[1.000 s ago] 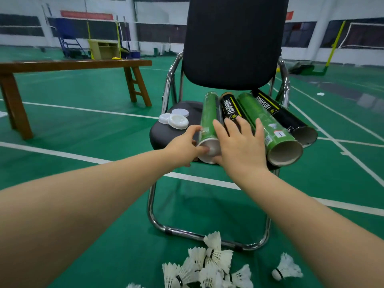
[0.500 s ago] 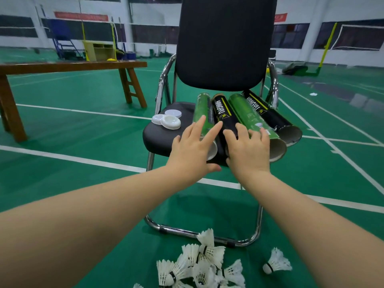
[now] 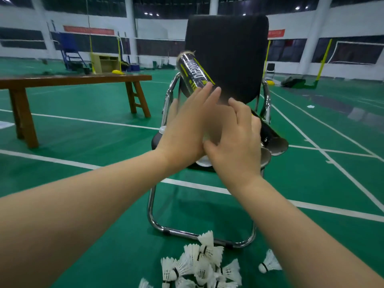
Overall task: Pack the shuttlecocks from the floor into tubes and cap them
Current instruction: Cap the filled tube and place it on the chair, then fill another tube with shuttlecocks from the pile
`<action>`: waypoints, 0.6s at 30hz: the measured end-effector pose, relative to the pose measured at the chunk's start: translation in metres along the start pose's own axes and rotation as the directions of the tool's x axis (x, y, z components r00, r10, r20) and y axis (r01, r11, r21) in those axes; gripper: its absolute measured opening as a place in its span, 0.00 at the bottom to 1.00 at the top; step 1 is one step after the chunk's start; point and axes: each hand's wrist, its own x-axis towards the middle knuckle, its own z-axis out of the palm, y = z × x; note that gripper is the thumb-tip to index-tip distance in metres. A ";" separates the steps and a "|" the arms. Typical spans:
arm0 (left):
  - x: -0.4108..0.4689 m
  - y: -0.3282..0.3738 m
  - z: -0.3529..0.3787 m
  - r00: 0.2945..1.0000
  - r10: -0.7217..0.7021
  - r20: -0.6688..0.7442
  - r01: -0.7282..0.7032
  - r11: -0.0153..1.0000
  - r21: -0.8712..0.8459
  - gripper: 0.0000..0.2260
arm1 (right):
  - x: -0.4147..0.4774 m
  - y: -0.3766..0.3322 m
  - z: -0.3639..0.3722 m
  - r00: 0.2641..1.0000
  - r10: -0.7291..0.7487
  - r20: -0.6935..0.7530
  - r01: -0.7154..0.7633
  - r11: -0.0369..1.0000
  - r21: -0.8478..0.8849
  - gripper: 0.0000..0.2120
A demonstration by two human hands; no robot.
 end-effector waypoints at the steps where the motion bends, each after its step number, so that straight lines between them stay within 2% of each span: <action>1: -0.002 -0.005 -0.016 0.999 0.045 -0.009 -0.045 0.999 -0.002 0.35 | -0.002 -0.012 -0.005 0.999 0.011 0.038 -0.015 0.994 0.111 0.25; 4: -0.024 -0.019 -0.065 0.987 0.159 0.031 -0.160 0.986 0.047 0.32 | -0.012 -0.051 -0.015 0.989 -0.030 0.147 -0.033 0.910 0.412 0.24; 7: -0.066 -0.035 -0.106 0.975 0.183 0.125 -0.197 0.974 0.111 0.31 | -0.036 -0.090 -0.010 0.960 -0.090 0.265 -0.085 0.808 0.583 0.24; 12: -0.162 -0.053 -0.145 0.969 0.006 0.247 -0.054 0.980 0.190 0.35 | -0.098 -0.143 0.023 0.873 -0.143 0.467 -0.232 0.719 0.655 0.25; 15: -0.214 -0.066 -0.158 0.938 -0.135 0.319 0.066 0.974 0.217 0.37 | -0.132 -0.167 0.043 0.782 -0.178 0.597 -0.333 0.690 0.643 0.27; 18: -0.255 -0.082 -0.159 0.879 -0.226 0.419 0.141 0.964 0.225 0.39 | -0.162 -0.181 0.066 0.673 -0.215 0.707 -0.407 0.691 0.597 0.27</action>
